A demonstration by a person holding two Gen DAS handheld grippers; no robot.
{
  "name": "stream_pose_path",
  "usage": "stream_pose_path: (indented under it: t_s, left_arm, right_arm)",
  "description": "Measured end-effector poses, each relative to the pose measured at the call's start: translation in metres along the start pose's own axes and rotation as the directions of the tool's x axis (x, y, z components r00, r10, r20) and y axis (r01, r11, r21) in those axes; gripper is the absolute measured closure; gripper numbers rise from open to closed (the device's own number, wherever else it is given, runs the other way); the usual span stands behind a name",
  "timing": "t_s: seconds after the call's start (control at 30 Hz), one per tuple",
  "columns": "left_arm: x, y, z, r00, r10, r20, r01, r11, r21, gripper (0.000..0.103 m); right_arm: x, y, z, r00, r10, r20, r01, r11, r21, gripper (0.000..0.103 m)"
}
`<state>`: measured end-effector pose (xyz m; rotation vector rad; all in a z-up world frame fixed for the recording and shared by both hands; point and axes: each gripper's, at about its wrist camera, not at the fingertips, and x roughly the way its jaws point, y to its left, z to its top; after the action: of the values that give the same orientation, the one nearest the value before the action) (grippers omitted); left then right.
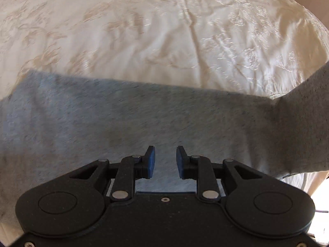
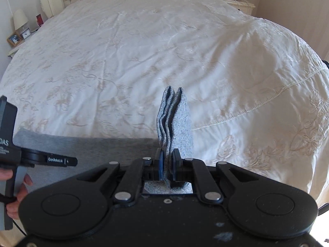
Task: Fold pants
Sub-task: 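Fold the hems over toward the waistband with the right gripper and release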
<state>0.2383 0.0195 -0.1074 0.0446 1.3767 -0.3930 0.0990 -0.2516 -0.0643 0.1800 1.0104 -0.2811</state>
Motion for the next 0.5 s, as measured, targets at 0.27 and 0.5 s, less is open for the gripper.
stream_pose_path:
  t_s: [0.27,0.5]
  left_arm:
    - [-0.035,0.114,-0.035,0.998,0.069,-0.012,-0.069,0.996,-0.052,0.071]
    - [-0.048,0.163,-0.045,0.998,0.069,-0.013,-0.07,0.994,-0.08,0.071]
  right_arm:
    - [-0.004,0.155,-0.016,0.986,0.164,-0.015,-0.165,0.985,-0.045,0.094]
    - [0.053,0.273,-0.053,0.97,0.215,-0.117,-0.229,0.966,-0.12,0.093]
